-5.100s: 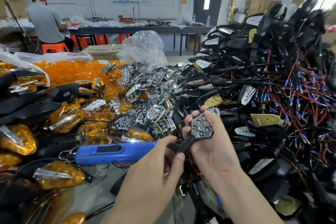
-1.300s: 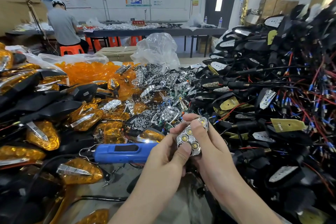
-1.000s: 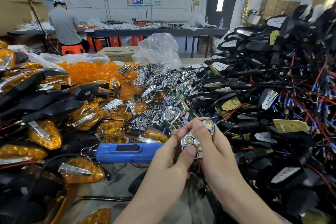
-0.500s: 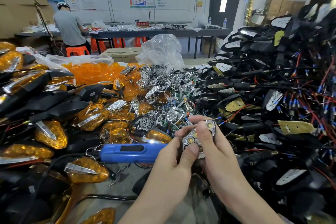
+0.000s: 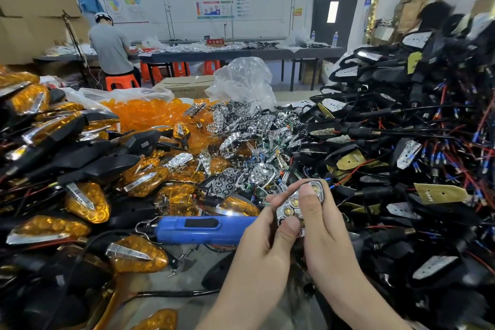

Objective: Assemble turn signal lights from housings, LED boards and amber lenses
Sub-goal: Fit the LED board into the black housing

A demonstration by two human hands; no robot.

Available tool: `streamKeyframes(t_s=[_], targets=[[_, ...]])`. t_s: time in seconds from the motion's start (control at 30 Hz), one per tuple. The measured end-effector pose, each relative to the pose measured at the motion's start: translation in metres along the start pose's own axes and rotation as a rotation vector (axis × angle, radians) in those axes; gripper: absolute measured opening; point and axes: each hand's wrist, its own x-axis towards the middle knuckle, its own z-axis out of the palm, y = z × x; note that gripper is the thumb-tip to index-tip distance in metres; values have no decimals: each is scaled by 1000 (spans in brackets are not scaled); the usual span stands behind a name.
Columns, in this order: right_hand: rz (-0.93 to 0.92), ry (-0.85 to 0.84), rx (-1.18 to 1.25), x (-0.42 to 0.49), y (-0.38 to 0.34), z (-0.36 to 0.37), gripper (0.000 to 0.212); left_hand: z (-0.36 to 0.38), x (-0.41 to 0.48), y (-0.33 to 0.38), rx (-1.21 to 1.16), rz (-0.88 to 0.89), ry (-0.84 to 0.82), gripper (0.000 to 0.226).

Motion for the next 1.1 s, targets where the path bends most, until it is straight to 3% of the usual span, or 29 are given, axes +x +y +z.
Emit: streamKeyframes(t_s=[0.13,0.27,0.43,0.63,0.77,0.9,1.1], targets=[[77,32,94,5,-1,-3,31,-1,-5,-2,154,66,49,20],[165,154,402,14,-11,-6,26,-8,-25,-19,512,192,85,42],[164,269,558,35,-37,-7,18,-29,-58,-47,682,516,98,28],[193,431,674,42,-59,-23,18,-67,-55,-60,786,657,12,16],[189,534,848,54,-77,-38,13,-70,-48,-62,828,666,-30,15],[146,523,904,77,-100,-38,11,-64,-46,-59,807,636,40,19],[-12,340,788,106,-141,-16,15,-53,-22,-3,384,326,234,20]])
